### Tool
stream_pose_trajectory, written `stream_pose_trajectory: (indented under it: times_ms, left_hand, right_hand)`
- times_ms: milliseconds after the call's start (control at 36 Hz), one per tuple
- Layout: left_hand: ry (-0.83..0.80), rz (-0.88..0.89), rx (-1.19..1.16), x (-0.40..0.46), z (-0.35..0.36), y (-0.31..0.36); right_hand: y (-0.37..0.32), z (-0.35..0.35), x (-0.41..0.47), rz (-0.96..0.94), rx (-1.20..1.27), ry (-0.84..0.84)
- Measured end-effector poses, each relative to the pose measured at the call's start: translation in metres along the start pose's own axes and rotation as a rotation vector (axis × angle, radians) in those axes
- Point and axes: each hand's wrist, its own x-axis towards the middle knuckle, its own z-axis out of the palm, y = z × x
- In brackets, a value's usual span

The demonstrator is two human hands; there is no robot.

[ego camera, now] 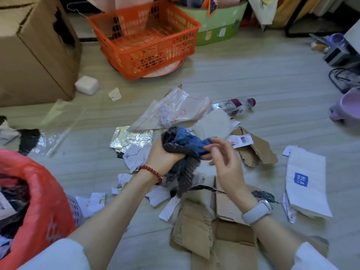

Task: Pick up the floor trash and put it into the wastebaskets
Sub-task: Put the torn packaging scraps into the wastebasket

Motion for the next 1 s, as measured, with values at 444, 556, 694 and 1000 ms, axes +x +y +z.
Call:
stream_pose_trajectory:
  times_ms: [444, 556, 694, 1000]
  left_hand:
    - [0.313, -0.250, -0.503, 0.008, -0.021, 0.005]
    - [0.285, -0.082, 0.137, 0.002, -0.014, -0.017]
    - [-0.010, 0.085, 0.819, -0.010, -0.004, -0.021]
    - [-0.085, -0.391, -0.210, -0.013, -0.021, -0.027]
  right_hand:
    - [0.007, 0.048, 0.021, 0.614, 0.599, -0.515]
    - [0.003, 0.060, 0.025, 0.649, 0.836, -0.417]
    - [0.011, 0.048, 0.035, 0.689, 0.748, -0.292]
    - [0.026, 0.010, 0.046, 0.694, 0.956, -0.106]
